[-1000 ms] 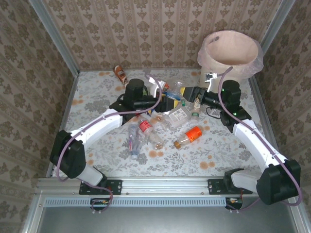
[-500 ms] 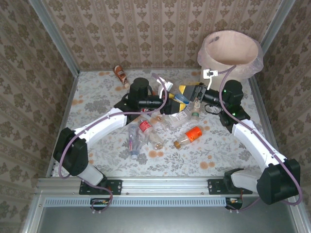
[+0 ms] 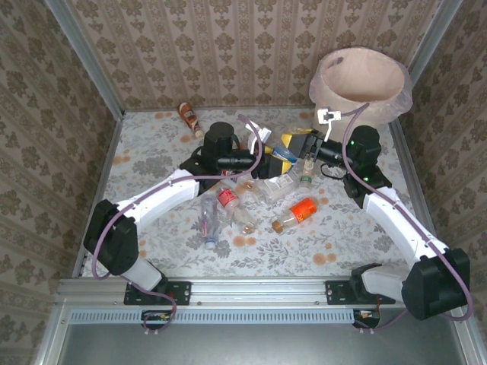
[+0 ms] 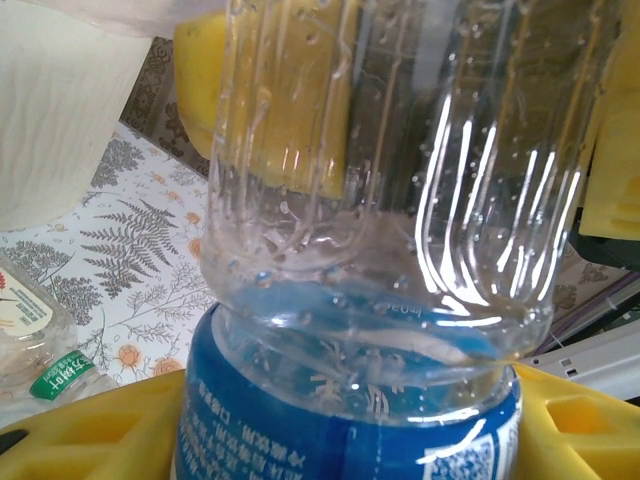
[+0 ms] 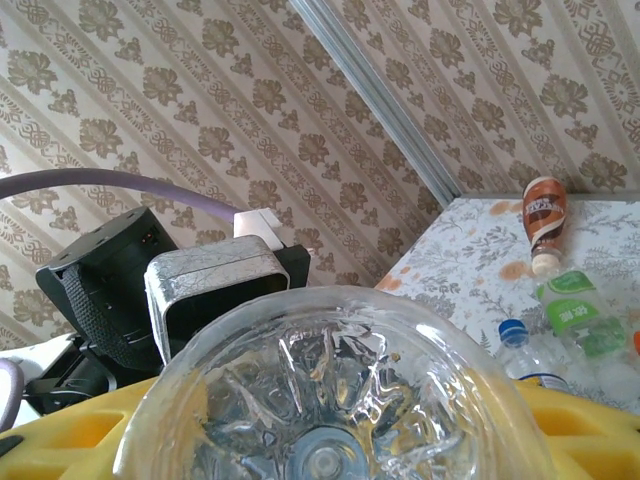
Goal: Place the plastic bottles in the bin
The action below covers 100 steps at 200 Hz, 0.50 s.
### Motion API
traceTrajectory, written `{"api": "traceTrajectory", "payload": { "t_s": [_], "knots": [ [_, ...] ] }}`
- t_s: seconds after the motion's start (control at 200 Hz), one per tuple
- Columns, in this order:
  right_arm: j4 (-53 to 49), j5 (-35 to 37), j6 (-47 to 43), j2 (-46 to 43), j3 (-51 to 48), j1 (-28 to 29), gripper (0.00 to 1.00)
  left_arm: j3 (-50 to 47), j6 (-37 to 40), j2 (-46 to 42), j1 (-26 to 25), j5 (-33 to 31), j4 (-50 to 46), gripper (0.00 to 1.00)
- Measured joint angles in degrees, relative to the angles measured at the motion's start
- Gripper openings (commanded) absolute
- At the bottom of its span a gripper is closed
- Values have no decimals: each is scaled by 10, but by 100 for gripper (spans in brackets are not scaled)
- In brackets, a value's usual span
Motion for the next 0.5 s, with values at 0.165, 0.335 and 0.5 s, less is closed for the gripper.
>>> {"api": "traceTrajectory", "payload": {
  "t_s": [0.165,0.335,0.5],
  "knots": [
    [-42,2,-22,12,24,0,46,0,-6,1,1,-10,-8,70],
    [-103,44,-56,21,54,-5,45,-3,-19,-2,7,-57,-7,86],
    [-152,84,-67,40,83,-31,44,-35,-20,-33,18,-180,-33,91]
  ]
}}
